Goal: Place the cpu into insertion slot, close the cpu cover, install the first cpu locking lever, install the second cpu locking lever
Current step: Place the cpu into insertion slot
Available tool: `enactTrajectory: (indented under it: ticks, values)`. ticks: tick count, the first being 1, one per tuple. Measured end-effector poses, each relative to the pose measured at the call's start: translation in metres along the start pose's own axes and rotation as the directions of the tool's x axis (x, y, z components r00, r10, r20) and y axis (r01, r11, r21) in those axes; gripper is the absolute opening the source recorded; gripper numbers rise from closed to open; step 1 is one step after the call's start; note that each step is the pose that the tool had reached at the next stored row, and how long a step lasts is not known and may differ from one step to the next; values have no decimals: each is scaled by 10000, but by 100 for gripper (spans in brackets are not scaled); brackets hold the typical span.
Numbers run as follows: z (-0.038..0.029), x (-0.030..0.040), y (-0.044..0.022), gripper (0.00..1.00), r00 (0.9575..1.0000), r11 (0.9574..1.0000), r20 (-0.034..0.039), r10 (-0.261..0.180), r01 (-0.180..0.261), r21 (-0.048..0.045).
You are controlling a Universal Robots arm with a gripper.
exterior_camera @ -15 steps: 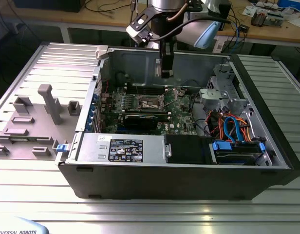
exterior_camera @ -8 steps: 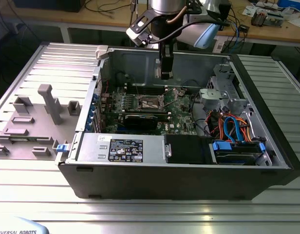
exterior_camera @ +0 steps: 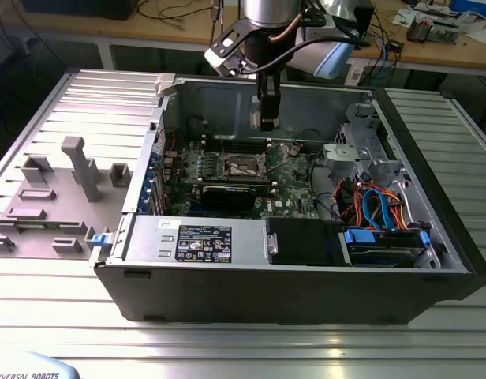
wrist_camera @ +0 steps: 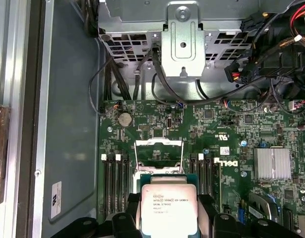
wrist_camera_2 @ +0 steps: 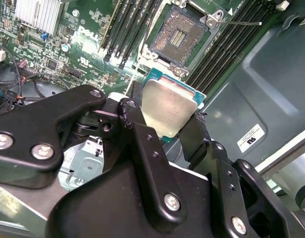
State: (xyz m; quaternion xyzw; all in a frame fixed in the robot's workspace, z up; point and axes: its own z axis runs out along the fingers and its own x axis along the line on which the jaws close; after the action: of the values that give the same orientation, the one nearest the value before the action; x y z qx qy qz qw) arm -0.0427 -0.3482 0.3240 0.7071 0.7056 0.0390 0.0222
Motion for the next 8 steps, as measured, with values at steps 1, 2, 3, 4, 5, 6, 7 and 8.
enactTrajectory:
  ticks: [1, 2, 3, 4, 5, 6, 7, 8]
  values:
    - [3, 0, -1, 54, 10000, 10000, -3, 1, -1, 1]
    - [4, -1, -1, 54, 10000, 10000, -6, 1, -1, 1]
    - [8, 0, -1, 54, 10000, 10000, -16, 3, -3, 1]
    - [12, 0, -1, 54, 10000, 10000, -26, 3, -3, -1]
    - [47, -1, -4, 54, 10000, 10000, -30, 3, -3, 0]
    - [72, -2, -6, 54, 10000, 10000, -29, 3, -3, 1]
    - [97, -2, -8, 54, 10000, 10000, -31, 3, -3, 0]
    - [119, -3, -10, 54, 10000, 10000, -33, 3, -3, 0]
